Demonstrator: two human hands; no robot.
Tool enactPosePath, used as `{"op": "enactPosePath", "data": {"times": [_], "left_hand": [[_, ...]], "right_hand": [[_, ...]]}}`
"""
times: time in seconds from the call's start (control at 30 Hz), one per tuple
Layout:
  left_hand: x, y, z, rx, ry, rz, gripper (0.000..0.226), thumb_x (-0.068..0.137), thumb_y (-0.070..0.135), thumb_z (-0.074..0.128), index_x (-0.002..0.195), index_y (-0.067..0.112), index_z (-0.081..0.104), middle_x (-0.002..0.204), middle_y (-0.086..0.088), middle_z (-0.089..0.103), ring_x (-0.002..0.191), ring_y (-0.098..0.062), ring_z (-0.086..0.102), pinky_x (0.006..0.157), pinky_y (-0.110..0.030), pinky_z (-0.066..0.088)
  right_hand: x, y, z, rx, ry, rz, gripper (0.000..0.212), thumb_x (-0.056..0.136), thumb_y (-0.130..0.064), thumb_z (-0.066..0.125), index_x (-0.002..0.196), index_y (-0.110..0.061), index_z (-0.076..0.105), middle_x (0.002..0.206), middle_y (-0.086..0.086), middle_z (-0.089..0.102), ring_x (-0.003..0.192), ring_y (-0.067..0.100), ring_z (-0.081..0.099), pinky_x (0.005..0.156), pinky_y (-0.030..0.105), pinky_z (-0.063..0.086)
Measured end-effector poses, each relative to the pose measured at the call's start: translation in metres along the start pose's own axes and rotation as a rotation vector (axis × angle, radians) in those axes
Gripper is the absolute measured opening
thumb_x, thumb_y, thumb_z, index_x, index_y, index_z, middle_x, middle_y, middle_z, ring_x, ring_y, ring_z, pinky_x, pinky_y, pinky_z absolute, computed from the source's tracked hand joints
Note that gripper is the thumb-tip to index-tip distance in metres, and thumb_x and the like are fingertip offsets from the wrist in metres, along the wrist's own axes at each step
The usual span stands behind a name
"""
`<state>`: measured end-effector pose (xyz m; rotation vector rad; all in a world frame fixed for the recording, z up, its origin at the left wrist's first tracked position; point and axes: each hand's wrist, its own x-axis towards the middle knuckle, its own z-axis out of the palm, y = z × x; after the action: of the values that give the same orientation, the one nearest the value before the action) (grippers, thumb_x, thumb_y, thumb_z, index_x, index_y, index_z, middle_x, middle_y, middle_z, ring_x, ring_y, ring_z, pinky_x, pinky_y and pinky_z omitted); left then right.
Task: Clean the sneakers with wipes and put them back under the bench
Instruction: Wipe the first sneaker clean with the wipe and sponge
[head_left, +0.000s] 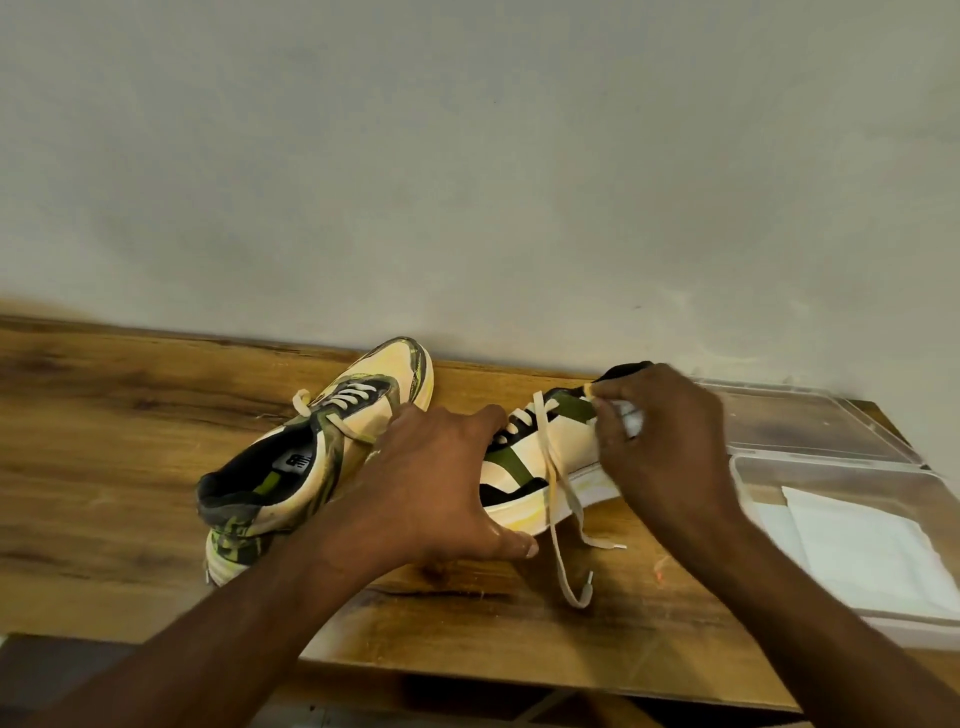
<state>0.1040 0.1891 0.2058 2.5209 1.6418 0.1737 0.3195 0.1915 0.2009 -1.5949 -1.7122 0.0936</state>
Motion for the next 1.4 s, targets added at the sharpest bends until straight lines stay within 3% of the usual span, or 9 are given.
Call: {"op": "enactPosePath", "data": {"times": [0.17, 0.3, 0.37, 0.57, 0.7, 0.87, 1.07, 1.2, 1.4], "left_hand": [[-0.001, -0.005, 0.003, -0.033, 0.011, 0.019, 0.094, 0.053, 0.093, 0.062, 0.13, 0.041, 0.049, 0.107, 0.016, 0.071, 0.094, -0.012, 0.066, 0.092, -0.037, 0.047], [0.003, -0.017, -0.003, -0.123, -0.03, 0.017, 0.103, 0.05, 0.087, 0.072, 0.139, 0.04, 0.051, 0.115, 0.016, 0.072, 0.101, -0.012, 0.067, 0.091, -0.033, 0.051], [0.005, -0.024, -0.006, -0.169, -0.062, 0.005, 0.106, 0.047, 0.087, 0.075, 0.14, 0.041, 0.053, 0.119, 0.017, 0.071, 0.104, -0.012, 0.067, 0.093, -0.034, 0.053], [0.007, -0.035, -0.01, -0.235, -0.117, -0.016, 0.103, 0.048, 0.084, 0.083, 0.138, 0.041, 0.056, 0.125, 0.022, 0.067, 0.109, -0.006, 0.064, 0.096, -0.032, 0.054], [0.008, -0.042, -0.013, -0.273, -0.167, -0.025, 0.112, 0.04, 0.094, 0.069, 0.138, 0.042, 0.055, 0.128, 0.022, 0.066, 0.111, -0.005, 0.062, 0.099, -0.037, 0.054], [0.007, -0.047, -0.014, -0.335, -0.177, -0.048, 0.11, 0.039, 0.093, 0.069, 0.136, 0.043, 0.057, 0.127, 0.023, 0.066, 0.112, -0.004, 0.063, 0.099, -0.036, 0.055], [0.005, -0.044, -0.019, -0.323, -0.195, -0.041, 0.11, 0.045, 0.086, 0.079, 0.142, 0.042, 0.052, 0.136, 0.019, 0.062, 0.118, -0.005, 0.06, 0.104, -0.033, 0.052], [0.002, -0.042, -0.02, -0.327, -0.204, -0.048, 0.121, 0.04, 0.09, 0.07, 0.148, 0.04, 0.049, 0.142, 0.017, 0.059, 0.124, -0.007, 0.058, 0.108, -0.034, 0.05], [0.003, -0.046, -0.015, -0.335, -0.192, -0.025, 0.109, 0.04, 0.096, 0.067, 0.136, 0.045, 0.055, 0.126, 0.023, 0.064, 0.112, -0.005, 0.062, 0.099, -0.035, 0.054]], "right_hand": [[-0.019, -0.026, 0.018, 0.023, -0.084, -0.151, 0.016, 0.086, -0.009, 0.078, 0.098, -0.019, 0.081, 0.092, -0.002, 0.07, 0.08, 0.006, 0.059, 0.071, 0.008, 0.04], [0.002, 0.005, -0.003, 0.082, 0.032, -0.036, 0.015, 0.086, -0.012, 0.08, 0.099, -0.02, 0.082, 0.094, -0.004, 0.075, 0.084, 0.009, 0.066, 0.079, 0.032, 0.057], [0.009, 0.019, -0.013, 0.076, 0.086, 0.045, 0.015, 0.087, -0.017, 0.08, 0.101, -0.022, 0.082, 0.095, -0.006, 0.076, 0.085, 0.006, 0.067, 0.084, 0.036, 0.059], [-0.007, 0.013, -0.007, 0.058, 0.081, 0.019, 0.022, 0.087, -0.016, 0.081, 0.109, -0.019, 0.08, 0.102, -0.004, 0.075, 0.088, 0.009, 0.066, 0.08, 0.025, 0.054], [-0.014, 0.001, 0.002, 0.011, -0.038, -0.139, 0.026, 0.083, -0.01, 0.084, 0.107, -0.017, 0.081, 0.1, -0.001, 0.075, 0.088, 0.013, 0.067, 0.077, 0.024, 0.053], [0.01, 0.039, -0.018, 0.055, 0.043, 0.09, 0.017, 0.083, -0.013, 0.083, 0.098, -0.02, 0.082, 0.094, -0.006, 0.077, 0.086, 0.008, 0.068, 0.084, 0.027, 0.054], [-0.004, 0.022, -0.012, 0.138, 0.041, 0.121, 0.021, 0.083, -0.009, 0.082, 0.094, -0.027, 0.082, 0.091, -0.014, 0.075, 0.086, 0.0, 0.068, 0.078, 0.008, 0.048], [-0.008, 0.012, -0.009, 0.149, -0.001, 0.033, 0.021, 0.081, -0.009, 0.083, 0.092, -0.027, 0.082, 0.089, -0.018, 0.075, 0.085, 0.001, 0.069, 0.077, 0.022, 0.056], [0.011, 0.038, -0.019, 0.101, -0.021, 0.217, 0.024, 0.082, -0.005, 0.08, 0.088, -0.028, 0.078, 0.082, -0.017, 0.069, 0.088, 0.008, 0.068, 0.078, 0.024, 0.054]]}}
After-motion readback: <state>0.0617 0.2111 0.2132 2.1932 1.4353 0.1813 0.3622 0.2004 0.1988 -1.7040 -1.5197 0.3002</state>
